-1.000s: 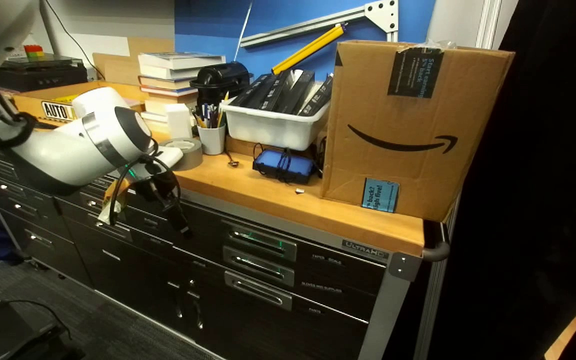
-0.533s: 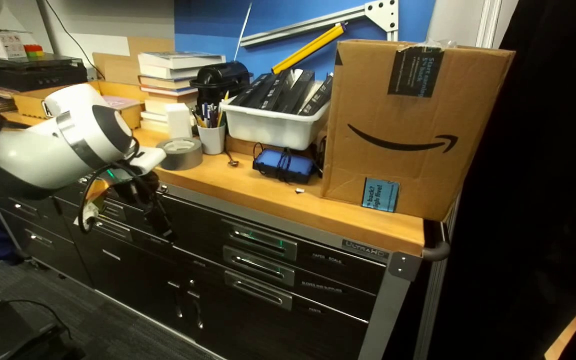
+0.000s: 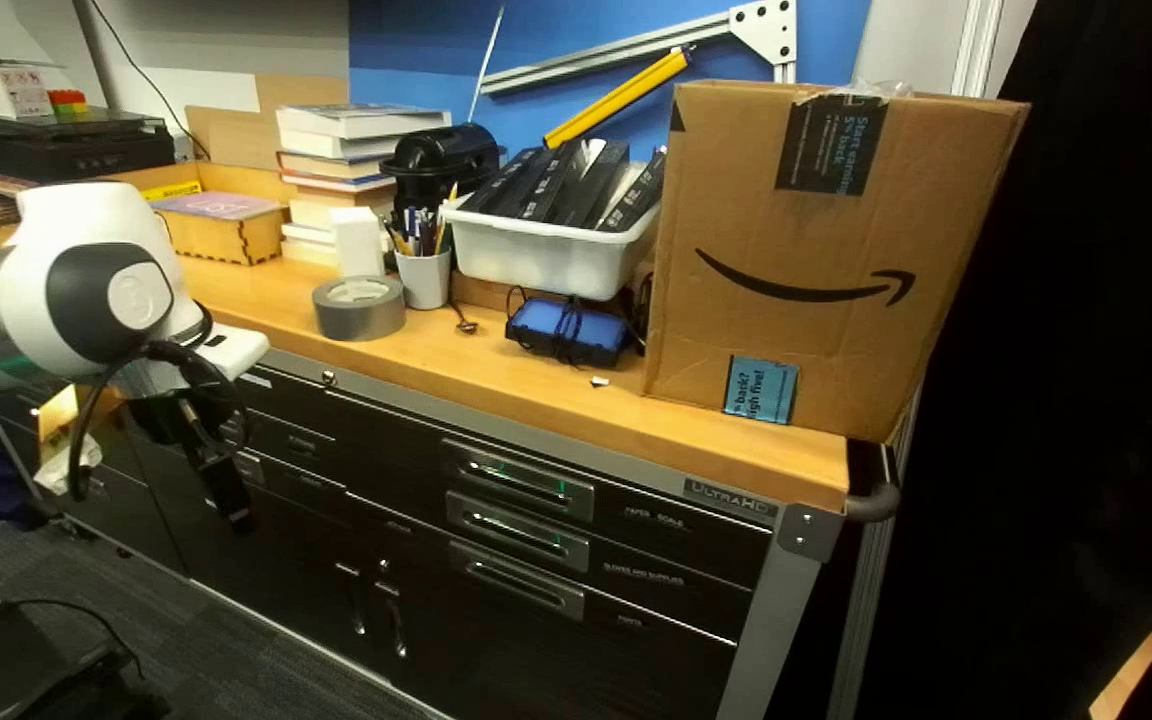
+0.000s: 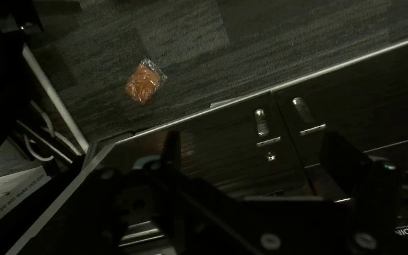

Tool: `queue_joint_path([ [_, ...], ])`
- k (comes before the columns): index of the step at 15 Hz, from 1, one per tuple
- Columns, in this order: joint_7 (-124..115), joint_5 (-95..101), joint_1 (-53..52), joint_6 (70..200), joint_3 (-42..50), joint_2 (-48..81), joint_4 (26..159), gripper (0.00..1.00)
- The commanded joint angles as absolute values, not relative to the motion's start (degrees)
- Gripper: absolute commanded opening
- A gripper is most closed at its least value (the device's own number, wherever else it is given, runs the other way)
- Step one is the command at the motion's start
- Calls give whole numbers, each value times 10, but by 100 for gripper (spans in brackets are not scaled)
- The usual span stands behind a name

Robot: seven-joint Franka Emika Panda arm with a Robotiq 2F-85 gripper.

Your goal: Pick up the blue block, put it in the drawer and close the drawer.

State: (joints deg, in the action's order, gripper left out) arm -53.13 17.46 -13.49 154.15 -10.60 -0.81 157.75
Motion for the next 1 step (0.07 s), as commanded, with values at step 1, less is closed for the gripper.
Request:
queue_joint_path([
  [1,-497,126,-127,1530,-115,-15,1575,100],
])
